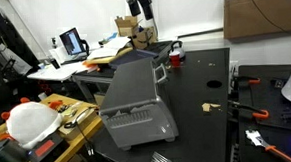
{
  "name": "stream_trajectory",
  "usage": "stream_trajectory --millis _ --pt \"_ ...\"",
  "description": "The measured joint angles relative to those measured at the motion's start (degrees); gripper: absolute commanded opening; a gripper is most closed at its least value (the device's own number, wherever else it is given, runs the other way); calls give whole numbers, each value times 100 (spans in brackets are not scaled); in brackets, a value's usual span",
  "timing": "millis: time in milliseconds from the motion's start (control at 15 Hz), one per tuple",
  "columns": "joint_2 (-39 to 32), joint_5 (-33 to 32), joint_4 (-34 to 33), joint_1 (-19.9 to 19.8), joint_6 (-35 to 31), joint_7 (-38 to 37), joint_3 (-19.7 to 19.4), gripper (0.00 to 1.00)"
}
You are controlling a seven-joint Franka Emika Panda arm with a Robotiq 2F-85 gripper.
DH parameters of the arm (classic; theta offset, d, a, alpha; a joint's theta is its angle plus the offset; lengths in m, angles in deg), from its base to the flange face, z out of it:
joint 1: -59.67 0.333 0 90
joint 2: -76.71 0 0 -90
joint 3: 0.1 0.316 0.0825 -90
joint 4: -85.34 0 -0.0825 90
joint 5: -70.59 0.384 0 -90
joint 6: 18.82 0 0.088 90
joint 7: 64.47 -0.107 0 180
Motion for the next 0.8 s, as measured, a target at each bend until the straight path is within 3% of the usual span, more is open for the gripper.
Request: stream_trajectory --millis 800 --pt "-74 -29 -40 -233 -7 2 -33 100"
